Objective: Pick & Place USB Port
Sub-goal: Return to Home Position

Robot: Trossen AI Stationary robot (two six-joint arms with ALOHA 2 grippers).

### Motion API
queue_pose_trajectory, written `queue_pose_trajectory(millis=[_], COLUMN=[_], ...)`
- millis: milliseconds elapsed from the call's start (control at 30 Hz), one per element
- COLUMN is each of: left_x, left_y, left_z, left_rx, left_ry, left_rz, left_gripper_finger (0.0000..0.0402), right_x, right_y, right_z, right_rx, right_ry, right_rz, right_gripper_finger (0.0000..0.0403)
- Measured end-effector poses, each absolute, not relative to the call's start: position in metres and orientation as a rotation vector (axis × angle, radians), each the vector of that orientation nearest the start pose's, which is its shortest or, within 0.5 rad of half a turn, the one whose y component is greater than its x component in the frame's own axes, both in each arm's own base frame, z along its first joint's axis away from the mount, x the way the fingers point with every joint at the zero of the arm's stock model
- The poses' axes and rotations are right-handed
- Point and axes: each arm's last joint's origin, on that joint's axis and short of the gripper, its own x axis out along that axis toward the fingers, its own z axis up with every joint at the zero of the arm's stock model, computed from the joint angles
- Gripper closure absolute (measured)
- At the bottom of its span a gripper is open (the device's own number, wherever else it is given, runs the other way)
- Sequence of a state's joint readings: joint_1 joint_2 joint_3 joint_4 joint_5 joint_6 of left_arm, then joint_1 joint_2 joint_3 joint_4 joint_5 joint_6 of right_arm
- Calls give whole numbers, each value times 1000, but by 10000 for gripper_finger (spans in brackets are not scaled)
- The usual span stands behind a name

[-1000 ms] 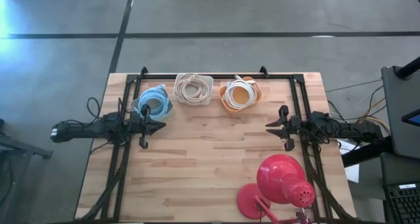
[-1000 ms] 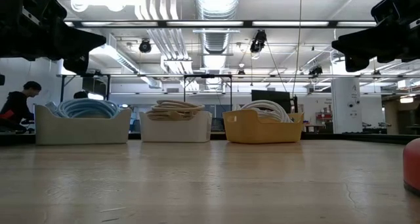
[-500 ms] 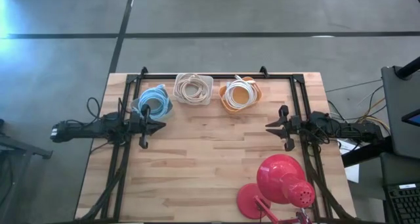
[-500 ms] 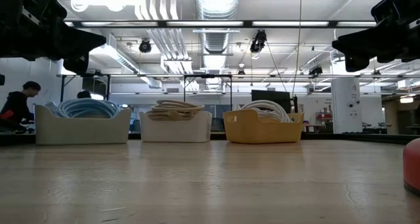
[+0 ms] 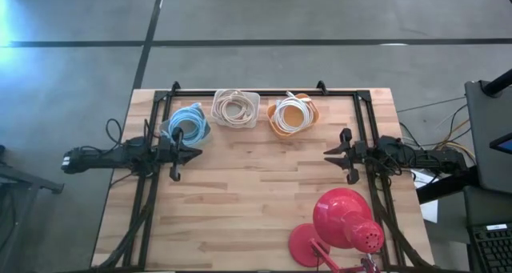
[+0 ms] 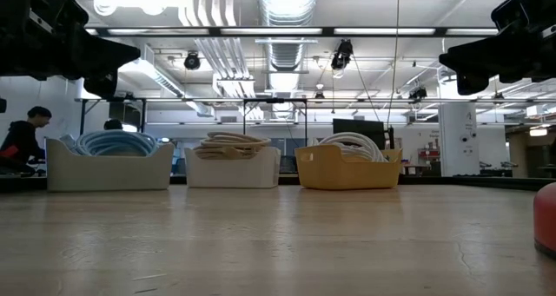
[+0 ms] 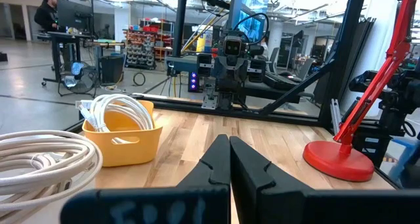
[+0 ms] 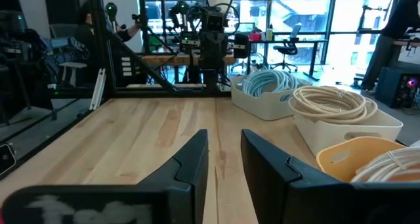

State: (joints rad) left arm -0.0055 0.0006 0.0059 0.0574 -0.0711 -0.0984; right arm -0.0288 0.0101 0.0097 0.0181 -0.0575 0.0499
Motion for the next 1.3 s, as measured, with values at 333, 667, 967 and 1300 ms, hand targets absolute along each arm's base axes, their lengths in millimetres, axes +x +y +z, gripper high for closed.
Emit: queue_pose_trajectory(millis=[333, 667, 967, 1300], left_x=[97, 97, 97, 97], left_y=[2, 2, 2, 2], left_z=[171, 171, 171, 171], left_rx=[-101, -101, -101, -101], left_ry=[-66, -66, -66, -66], left_rz=[62, 63, 62, 62], left_gripper_finger=[401, 401, 401, 401], right_x=[98, 98, 98, 98], right_y=[-1, -1, -1, -1], right_z=[168, 168, 168, 168], right_rx=[51, 50, 49, 49], right_ry=[-17, -17, -17, -17], right_rz=[29, 29, 29, 29], right_gripper_finger=[335, 321, 312, 330])
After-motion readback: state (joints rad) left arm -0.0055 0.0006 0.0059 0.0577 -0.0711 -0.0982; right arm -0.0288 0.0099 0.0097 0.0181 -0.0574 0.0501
